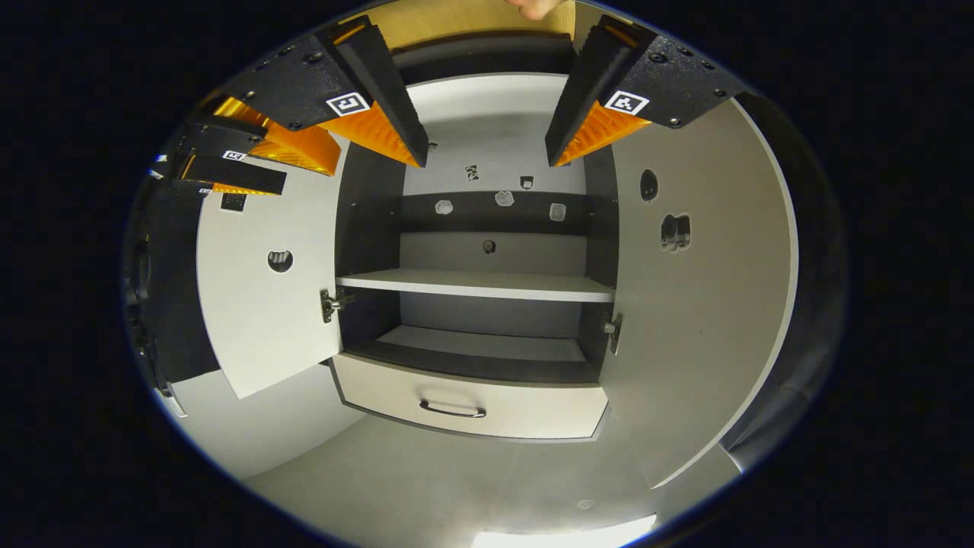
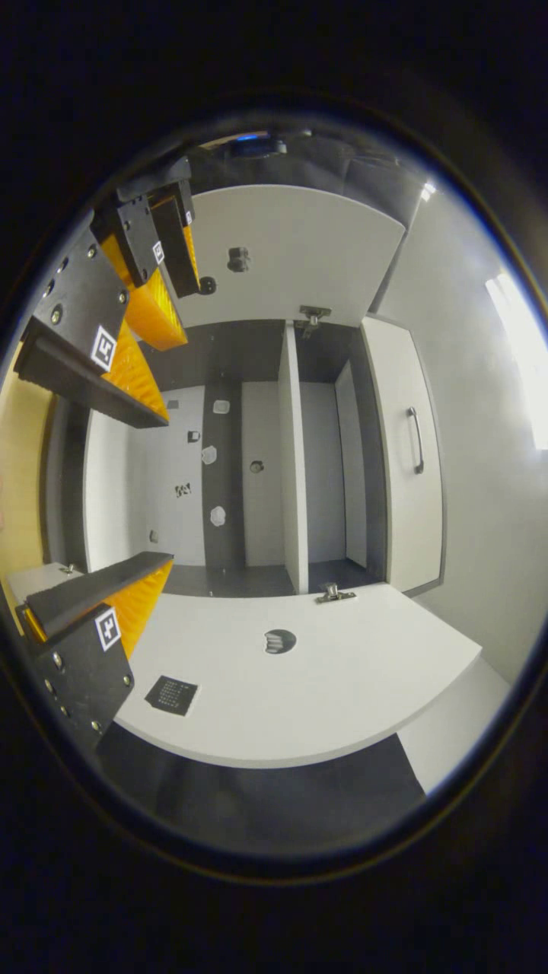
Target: Open the right door of the double-door shoe cabinet with the right hand, and open the left door with the left hand.
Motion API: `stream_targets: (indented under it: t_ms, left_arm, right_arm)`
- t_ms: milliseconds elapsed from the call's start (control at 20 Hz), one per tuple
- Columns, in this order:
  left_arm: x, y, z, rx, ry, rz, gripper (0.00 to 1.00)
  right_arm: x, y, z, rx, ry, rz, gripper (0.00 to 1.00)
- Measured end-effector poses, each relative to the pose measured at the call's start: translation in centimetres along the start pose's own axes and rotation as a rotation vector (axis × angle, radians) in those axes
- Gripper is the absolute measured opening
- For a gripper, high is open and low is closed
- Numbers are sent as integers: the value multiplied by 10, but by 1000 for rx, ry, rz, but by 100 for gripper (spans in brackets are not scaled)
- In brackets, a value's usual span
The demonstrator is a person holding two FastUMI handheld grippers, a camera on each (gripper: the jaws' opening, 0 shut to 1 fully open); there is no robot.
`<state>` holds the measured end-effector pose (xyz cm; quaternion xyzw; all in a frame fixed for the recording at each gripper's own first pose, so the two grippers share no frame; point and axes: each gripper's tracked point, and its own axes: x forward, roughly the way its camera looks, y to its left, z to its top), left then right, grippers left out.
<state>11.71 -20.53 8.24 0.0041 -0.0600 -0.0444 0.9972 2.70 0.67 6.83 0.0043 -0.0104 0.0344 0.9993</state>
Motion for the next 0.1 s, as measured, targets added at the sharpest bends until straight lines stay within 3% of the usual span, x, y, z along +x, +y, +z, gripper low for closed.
stream_targets:
  t_ms: [100]
  left_arm:
    - [-2, 4, 0, 3, 3, 5, 96]
  right_arm:
    - [0, 3, 1, 5, -7, 2, 97]
